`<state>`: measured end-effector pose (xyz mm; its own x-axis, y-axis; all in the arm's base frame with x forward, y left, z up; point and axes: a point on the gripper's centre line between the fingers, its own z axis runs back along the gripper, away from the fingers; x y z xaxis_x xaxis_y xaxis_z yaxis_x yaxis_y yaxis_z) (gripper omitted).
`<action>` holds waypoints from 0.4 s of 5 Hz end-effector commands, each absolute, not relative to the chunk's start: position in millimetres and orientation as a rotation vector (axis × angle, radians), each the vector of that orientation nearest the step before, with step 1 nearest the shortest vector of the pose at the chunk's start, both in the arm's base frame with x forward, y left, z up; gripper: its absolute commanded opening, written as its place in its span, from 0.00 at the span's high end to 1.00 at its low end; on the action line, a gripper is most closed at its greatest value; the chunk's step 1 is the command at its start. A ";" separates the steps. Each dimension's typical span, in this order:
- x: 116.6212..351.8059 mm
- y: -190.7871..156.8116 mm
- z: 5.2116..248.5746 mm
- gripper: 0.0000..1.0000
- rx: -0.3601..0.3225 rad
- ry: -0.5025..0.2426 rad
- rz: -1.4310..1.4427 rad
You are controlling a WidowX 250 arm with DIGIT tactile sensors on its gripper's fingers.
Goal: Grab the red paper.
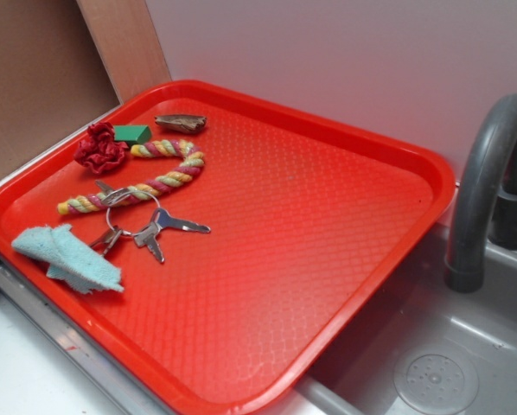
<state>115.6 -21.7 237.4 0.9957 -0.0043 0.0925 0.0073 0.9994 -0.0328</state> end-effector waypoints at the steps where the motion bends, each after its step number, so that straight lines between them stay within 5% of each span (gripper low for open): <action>1: 115.6 -21.7 237.4 0.00 -0.033 -0.093 -0.006; 2: 128.4 -19.3 233.5 0.00 -0.066 -0.071 0.211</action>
<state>124.9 -22.5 228.8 0.9826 0.1773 0.0549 -0.1736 0.9826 -0.0659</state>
